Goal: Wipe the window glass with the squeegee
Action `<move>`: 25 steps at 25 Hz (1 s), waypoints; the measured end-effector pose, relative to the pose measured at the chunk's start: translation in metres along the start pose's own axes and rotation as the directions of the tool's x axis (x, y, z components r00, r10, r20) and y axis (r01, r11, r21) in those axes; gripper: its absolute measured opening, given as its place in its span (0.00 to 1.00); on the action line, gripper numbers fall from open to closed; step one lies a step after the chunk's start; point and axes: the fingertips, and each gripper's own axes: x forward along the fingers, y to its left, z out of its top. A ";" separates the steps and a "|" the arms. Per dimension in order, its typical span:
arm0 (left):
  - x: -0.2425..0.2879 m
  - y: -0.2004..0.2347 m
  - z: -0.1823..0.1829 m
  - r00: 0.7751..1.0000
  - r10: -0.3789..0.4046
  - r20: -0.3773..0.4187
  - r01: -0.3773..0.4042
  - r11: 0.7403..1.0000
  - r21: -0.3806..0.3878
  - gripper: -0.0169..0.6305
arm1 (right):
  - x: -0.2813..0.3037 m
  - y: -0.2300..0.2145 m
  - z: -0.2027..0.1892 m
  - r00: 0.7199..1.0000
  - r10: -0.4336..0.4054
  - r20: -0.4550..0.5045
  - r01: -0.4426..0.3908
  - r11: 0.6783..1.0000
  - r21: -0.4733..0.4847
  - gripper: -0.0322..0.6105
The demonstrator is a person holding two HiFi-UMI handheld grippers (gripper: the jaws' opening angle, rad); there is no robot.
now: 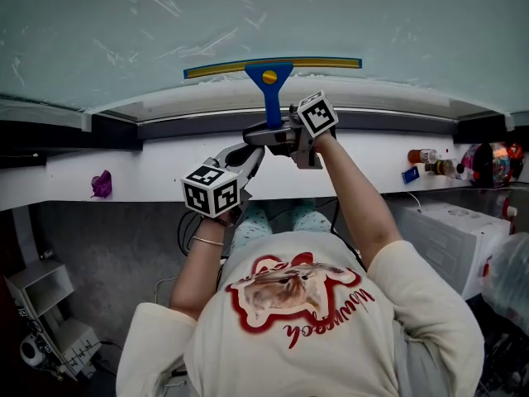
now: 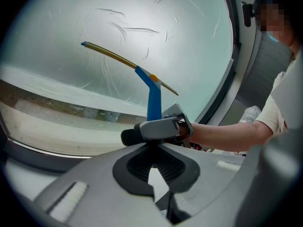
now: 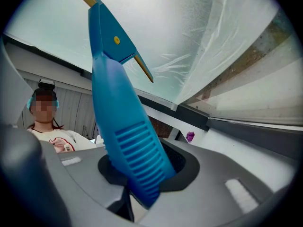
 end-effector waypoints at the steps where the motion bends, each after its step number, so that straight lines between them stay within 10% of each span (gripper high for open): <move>1: 0.000 0.000 -0.001 1.000 0.001 0.000 -0.001 1.000 -0.003 0.03 | -0.001 -0.003 -0.002 1.000 -0.010 0.001 0.010 1.000 0.007 0.23; 25: 0.012 0.012 -0.024 0.999 0.000 -0.041 -0.002 0.999 -0.036 0.03 | -0.006 -0.030 -0.017 1.000 -0.019 -0.003 0.019 0.998 0.058 0.24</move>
